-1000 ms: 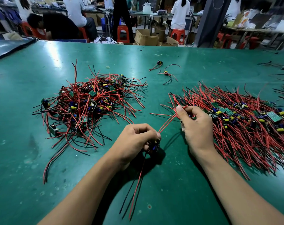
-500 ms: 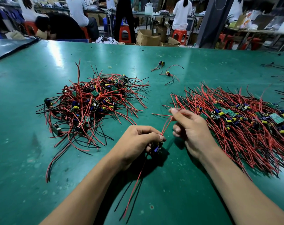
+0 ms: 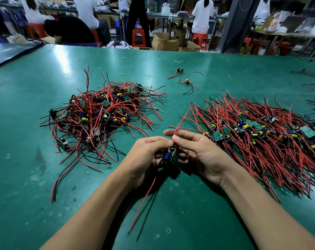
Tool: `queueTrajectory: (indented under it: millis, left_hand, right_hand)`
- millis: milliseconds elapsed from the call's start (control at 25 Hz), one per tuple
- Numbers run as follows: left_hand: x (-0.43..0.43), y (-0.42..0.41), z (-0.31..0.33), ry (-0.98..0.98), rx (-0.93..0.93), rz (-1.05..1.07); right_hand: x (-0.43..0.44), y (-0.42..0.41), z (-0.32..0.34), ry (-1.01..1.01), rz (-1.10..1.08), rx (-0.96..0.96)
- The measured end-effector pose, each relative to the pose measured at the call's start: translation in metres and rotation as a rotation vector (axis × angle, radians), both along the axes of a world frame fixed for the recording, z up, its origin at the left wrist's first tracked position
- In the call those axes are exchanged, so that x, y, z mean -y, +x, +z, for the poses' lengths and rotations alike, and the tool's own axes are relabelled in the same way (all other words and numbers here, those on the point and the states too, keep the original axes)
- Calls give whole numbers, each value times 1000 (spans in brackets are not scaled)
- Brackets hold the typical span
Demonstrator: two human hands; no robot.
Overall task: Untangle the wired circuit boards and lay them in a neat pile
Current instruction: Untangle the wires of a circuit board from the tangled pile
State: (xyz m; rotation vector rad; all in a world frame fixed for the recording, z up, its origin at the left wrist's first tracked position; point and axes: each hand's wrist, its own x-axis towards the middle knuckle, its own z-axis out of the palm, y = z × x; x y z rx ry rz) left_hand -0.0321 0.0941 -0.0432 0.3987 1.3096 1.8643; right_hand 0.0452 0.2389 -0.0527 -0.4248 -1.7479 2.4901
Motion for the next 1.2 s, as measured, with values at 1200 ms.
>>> queueTrajectory:
  millis: [1200]
  left_hand:
    - [1,9,2,-144,-324,-75]
  right_hand:
    - [-27,1,23,-402,-469,-165]
